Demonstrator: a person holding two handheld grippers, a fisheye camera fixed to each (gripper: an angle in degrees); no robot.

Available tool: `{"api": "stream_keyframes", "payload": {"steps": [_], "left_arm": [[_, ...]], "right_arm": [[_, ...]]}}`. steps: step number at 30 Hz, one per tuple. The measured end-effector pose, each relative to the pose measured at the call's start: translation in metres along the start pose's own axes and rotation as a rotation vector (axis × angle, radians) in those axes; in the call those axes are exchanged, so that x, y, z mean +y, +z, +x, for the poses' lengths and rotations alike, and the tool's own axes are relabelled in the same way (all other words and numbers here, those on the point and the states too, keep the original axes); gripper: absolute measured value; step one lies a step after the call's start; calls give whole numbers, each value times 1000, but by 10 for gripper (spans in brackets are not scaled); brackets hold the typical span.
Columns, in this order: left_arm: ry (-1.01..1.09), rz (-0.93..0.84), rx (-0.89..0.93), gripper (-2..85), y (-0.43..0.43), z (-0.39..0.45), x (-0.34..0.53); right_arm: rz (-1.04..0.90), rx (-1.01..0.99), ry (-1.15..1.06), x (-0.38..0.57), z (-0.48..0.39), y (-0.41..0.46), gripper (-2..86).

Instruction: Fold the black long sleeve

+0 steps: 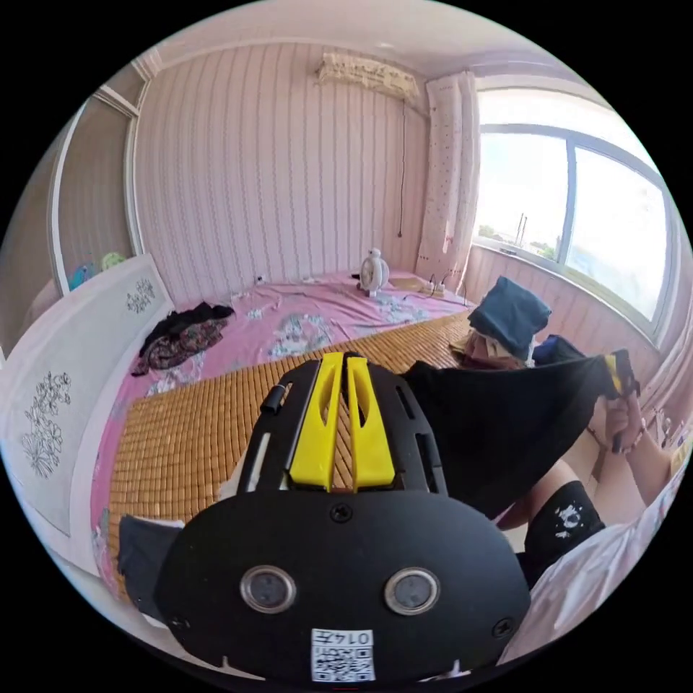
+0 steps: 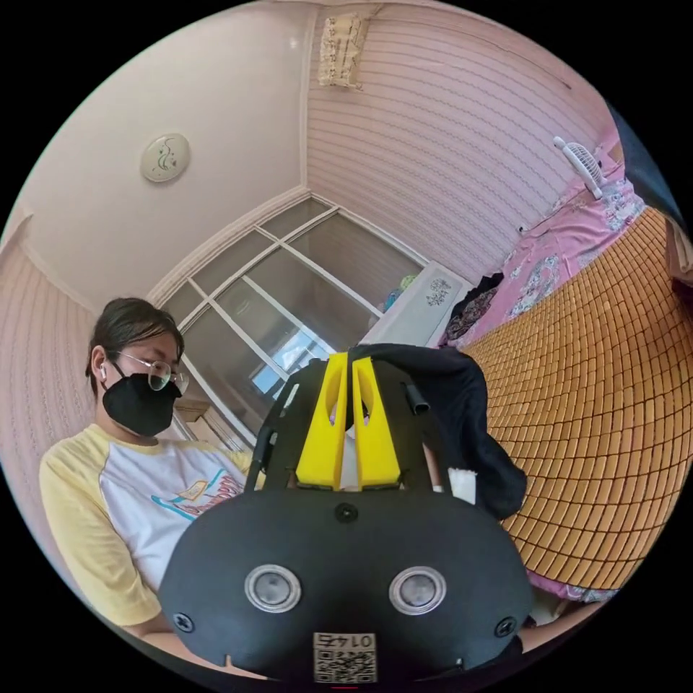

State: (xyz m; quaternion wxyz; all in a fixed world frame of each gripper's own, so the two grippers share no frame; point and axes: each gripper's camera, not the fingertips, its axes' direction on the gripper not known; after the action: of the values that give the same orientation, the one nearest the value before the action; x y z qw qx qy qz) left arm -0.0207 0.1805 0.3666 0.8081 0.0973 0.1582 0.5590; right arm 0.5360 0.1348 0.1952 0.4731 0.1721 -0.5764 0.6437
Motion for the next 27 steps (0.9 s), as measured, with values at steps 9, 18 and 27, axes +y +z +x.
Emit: {"api": "stream_keyframes", "payload": {"steps": [9,18,27], "left_arm": [[-184,-129,189,64,63,-16,-20],[-412,-537,297,63,124,5,169],[-296,-748,261,66,196,53,153]], "right_arm": [[-179,603,347,66,69,-39,2],[-367,806,447,82,106,-9,3],[-371,770,436,75,101,10,2]]}}
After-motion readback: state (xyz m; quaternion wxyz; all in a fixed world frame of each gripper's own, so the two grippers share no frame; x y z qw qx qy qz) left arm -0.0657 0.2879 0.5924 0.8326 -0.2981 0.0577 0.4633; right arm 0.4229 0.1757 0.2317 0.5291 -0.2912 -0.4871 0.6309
